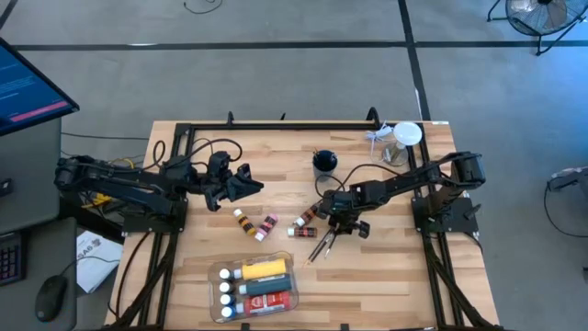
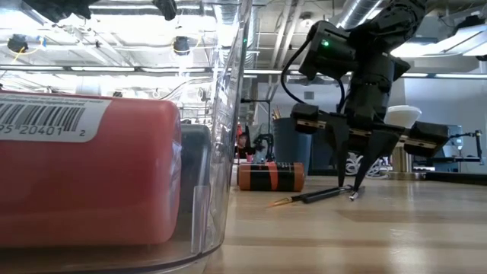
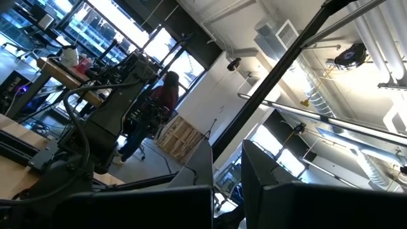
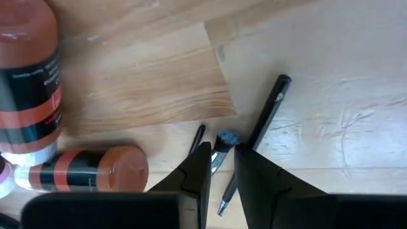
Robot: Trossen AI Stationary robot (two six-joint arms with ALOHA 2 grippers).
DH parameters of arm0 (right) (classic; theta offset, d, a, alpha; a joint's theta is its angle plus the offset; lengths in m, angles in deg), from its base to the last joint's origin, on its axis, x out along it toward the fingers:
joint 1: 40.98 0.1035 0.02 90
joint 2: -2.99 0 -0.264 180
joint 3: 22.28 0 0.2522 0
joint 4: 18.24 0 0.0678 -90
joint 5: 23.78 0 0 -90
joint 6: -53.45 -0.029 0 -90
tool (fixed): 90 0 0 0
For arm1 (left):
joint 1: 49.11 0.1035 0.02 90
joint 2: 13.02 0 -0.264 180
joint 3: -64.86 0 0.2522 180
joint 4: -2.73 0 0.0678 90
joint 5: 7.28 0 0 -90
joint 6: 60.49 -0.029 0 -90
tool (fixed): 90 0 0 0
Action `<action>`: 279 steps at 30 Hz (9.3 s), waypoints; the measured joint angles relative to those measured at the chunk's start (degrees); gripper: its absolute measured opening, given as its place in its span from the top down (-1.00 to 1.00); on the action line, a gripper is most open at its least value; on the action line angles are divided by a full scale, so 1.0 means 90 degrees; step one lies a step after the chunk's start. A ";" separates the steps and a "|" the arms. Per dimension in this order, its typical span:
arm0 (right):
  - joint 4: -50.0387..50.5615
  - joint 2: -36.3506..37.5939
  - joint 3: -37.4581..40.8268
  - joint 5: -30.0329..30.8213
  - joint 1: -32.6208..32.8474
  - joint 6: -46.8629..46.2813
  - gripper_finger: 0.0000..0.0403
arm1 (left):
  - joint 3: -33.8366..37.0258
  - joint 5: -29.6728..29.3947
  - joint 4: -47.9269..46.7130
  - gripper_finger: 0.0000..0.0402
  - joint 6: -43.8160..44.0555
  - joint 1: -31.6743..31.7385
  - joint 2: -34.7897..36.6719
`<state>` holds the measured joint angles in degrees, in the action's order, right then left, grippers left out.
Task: Pick & Place Paint Supplies
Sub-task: Put the paint brush into the blue cup, then adjust the paint brushes on the table
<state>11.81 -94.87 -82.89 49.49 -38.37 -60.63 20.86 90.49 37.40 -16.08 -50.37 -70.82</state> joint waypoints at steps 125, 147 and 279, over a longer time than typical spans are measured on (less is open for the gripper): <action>0.0464 0.3831 0.0100 0.3033 -0.2063 0.2601 1.00 | 0.0000 0.0000 -0.0358 0.99 -0.0047 0.0000 -0.0002; 0.0469 0.4289 0.0097 0.3038 -0.2982 0.3863 1.00 | 0.0000 -0.0248 -0.0810 0.99 -0.0071 0.0017 -0.0002; 0.0049 0.2907 -0.0939 0.1633 -0.0026 0.6366 0.44 | 0.0002 -0.0338 -0.0789 0.99 0.0261 0.0003 -0.0644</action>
<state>12.25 -68.70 -91.34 64.18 -38.60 -3.33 20.88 87.45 30.29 -13.73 -50.34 -76.61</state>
